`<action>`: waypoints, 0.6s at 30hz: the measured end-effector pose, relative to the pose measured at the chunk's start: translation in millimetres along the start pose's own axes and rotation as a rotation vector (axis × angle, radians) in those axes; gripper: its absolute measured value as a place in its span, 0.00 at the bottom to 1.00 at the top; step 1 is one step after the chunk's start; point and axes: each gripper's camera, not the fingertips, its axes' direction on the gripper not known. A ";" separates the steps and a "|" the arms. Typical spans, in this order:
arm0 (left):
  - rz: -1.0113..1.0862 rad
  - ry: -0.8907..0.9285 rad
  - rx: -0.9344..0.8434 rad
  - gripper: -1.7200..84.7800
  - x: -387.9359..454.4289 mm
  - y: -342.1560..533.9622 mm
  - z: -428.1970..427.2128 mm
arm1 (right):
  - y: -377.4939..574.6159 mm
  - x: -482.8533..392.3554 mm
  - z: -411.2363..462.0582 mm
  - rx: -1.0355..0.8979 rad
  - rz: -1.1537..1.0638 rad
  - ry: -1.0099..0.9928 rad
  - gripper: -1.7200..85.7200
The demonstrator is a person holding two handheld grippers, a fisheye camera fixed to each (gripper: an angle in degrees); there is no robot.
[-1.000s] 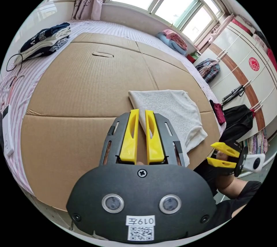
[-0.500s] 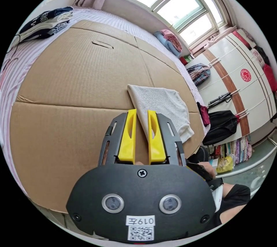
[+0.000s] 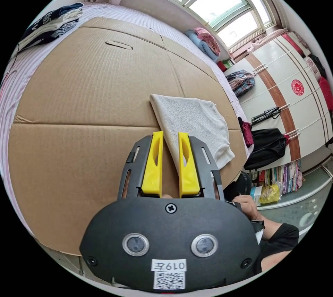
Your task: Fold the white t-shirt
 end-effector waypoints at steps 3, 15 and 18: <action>0.054 0.001 -0.072 0.06 15.1 24.1 -8.3 | 20.7 -11.3 -1.8 0.080 0.022 0.021 0.10; 0.578 -0.296 0.129 0.06 124.0 261.5 -60.7 | 120.4 16.9 55.9 0.182 0.383 -0.304 0.09; 0.584 -0.313 0.086 0.07 133.9 268.8 -47.0 | 129.7 9.9 65.1 0.200 0.427 -0.316 0.09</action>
